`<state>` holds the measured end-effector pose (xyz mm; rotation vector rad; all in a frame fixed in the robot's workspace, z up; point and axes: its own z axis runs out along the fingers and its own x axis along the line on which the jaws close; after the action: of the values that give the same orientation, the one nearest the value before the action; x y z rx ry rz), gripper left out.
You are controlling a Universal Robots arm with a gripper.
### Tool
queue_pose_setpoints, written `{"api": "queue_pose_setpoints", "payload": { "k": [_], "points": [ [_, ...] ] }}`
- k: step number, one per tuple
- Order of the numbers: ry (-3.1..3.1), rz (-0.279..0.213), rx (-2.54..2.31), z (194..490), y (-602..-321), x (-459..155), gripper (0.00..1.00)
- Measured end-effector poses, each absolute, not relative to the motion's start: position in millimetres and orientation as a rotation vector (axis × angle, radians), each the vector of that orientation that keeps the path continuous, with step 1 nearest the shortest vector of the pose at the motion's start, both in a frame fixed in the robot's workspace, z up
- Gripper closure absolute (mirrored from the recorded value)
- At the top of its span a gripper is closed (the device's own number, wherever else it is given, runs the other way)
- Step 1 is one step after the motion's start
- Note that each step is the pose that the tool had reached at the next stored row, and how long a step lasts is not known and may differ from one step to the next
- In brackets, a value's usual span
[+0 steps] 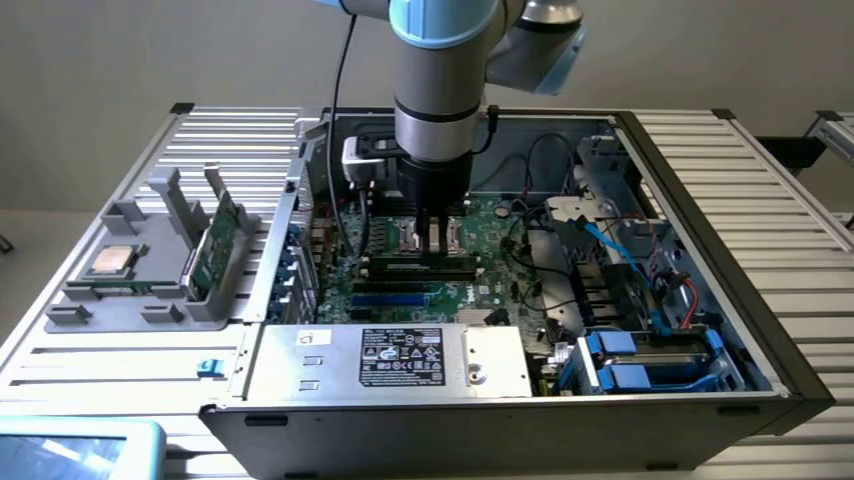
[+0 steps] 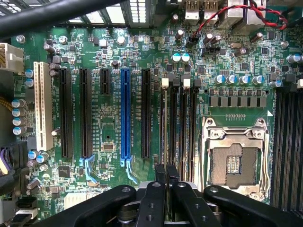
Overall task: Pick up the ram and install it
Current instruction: 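Insert the ram into the slot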
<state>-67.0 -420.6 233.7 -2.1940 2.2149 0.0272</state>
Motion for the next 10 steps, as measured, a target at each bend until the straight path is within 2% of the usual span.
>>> {"api": "queue_pose_setpoints", "payload": {
  "k": [10],
  "points": [
    [2.217, 0.027, -2.191, 233.7, -420.6, -68.0, 0.89]
  ]
}}
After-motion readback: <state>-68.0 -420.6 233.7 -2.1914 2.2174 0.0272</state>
